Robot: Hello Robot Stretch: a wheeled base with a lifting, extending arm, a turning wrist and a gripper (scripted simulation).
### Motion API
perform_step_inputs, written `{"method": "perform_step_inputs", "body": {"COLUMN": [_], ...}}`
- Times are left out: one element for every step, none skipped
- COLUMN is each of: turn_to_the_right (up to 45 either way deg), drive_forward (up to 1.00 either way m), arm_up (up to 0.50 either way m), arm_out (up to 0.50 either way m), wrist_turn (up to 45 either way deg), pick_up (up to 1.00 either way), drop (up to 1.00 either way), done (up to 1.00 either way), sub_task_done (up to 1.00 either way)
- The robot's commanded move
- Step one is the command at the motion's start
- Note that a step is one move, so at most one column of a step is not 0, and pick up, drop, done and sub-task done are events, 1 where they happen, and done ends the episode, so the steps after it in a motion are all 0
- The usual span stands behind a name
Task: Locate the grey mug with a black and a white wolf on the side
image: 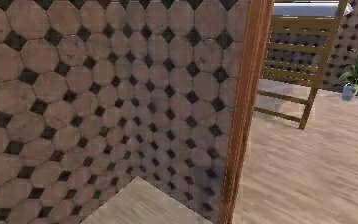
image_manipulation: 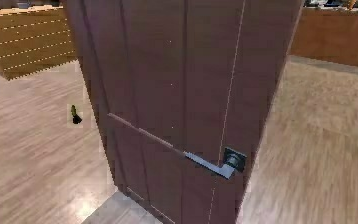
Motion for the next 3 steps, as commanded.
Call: {"method": "perform_step_inputs", "body": {"turn_to_the_right": [45.0, 6.0, 0.0], "drive_forward": [0.0, 0.0, 1.0], "arm_up": [0.0, 0.0, 0.0], "arm_out": [0.0, 0.0, 0.0], "wrist_turn": [0.0, 0.0, 0.0], "pick_up": [0.0, 0.0, 0.0], "drop": [0.0, 0.0, 0.0], "done": [0.0, 0.0, 0.0], "sub_task_done": [0.0, 0.0, 0.0]}}
